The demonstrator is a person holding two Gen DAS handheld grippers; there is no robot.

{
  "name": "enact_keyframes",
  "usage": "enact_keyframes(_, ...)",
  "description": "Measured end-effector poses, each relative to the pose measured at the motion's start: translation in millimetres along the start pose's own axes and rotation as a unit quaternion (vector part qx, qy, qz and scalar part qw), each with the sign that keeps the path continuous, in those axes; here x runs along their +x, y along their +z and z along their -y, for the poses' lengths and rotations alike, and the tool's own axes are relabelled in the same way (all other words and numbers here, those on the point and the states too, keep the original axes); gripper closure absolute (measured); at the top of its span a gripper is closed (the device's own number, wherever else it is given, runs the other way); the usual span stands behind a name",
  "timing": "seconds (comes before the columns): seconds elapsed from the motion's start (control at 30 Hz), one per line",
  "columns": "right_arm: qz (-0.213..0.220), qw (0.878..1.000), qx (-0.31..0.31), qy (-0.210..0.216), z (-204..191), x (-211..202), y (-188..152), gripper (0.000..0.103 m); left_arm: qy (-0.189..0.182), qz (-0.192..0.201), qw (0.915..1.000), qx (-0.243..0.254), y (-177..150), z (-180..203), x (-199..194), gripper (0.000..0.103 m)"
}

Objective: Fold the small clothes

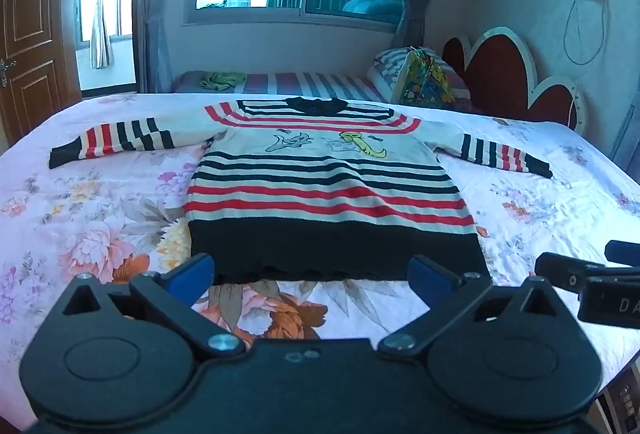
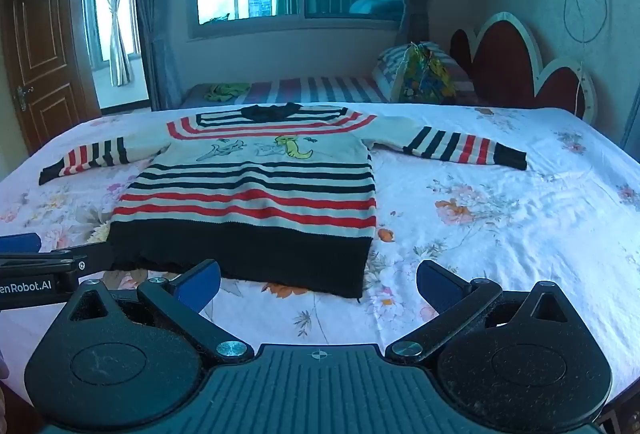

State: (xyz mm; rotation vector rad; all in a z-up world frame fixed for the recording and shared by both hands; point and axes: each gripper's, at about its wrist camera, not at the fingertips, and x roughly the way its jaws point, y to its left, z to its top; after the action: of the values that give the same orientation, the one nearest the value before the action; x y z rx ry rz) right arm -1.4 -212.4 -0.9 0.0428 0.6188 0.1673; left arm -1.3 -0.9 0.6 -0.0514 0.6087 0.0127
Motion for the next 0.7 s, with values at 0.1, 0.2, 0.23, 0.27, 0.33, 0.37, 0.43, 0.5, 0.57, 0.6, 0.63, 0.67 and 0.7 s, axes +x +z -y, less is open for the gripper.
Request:
enact_keyframes(0.1,0.003,1.000,0.000,0.001,-0.7,0.3,0.7,0.000,-0.008,-0.013,0.9998,-0.013,0.9,-1.7,0.8,0.001)
enact_keyframes(0.2,0.006,1.000,0.003,0.004,-0.6,-1.0,1.2,0.000,-0.007,-0.014,0.9998,-0.011,-2.6,-2.1,3.3,0.001)
enact_keyframes(0.23,0.006,1.000,0.001,0.004,-3.2,2.6,3.0,0.000,-0.008,-0.015,0.9998,-0.010,-1.8,-0.4,4.4,0.001)
enact_keyframes(0.27,0.007,1.000,0.000,0.004,-2.9,1.5,2.5,0.000,-0.009,-0.015,0.9998,-0.010,-0.2,-1.4,6.0,0.001)
enact_keyframes(0.33,0.008,1.000,-0.003,0.003,-5.1,-0.5,0.0,0.000,-0.010,-0.015,0.9998,-0.010,-0.2,-2.3,5.3,0.001)
enact_keyframes(0.37,0.006,1.000,-0.003,0.005,-5.2,-1.6,0.0,0.000,-0.008,-0.015,0.9998,-0.009,-0.6,-2.7,5.3,0.001)
enact_keyframes(0.43,0.009,1.000,-0.002,0.004,-6.2,-3.1,-2.0,0.000,-0.006,-0.013,0.9999,-0.003,0.7,-3.6,3.6,0.001)
enact_keyframes(0.5,0.003,1.000,0.002,0.005,-5.1,2.5,4.5,0.000,-0.005,-0.012,0.9999,-0.002,1.6,-3.9,3.8,0.001)
enact_keyframes(0.57,0.004,1.000,0.003,0.005,-4.6,2.8,5.7,0.000,-0.004,-0.011,0.9999,-0.002,2.4,-4.5,4.4,0.001)
enact_keyframes(0.6,0.003,1.000,0.003,0.006,-5.0,4.1,6.4,0.000,-0.004,-0.011,0.9999,-0.002,2.5,-4.8,5.0,0.001)
enact_keyframes(0.63,0.004,1.000,0.002,0.006,-6.0,4.5,6.4,0.000,-0.004,-0.011,0.9999,-0.003,3.4,-5.3,5.8,0.001)
enact_keyframes(0.67,0.004,1.000,0.001,0.006,-7.3,4.2,6.9,0.000,-0.003,-0.011,0.9999,-0.003,3.2,-6.0,6.4,0.001)
enact_keyframes(0.7,0.006,1.000,0.001,0.007,-7.5,4.9,6.5,0.000,-0.003,-0.011,0.9999,-0.003,3.3,-6.3,6.6,0.001)
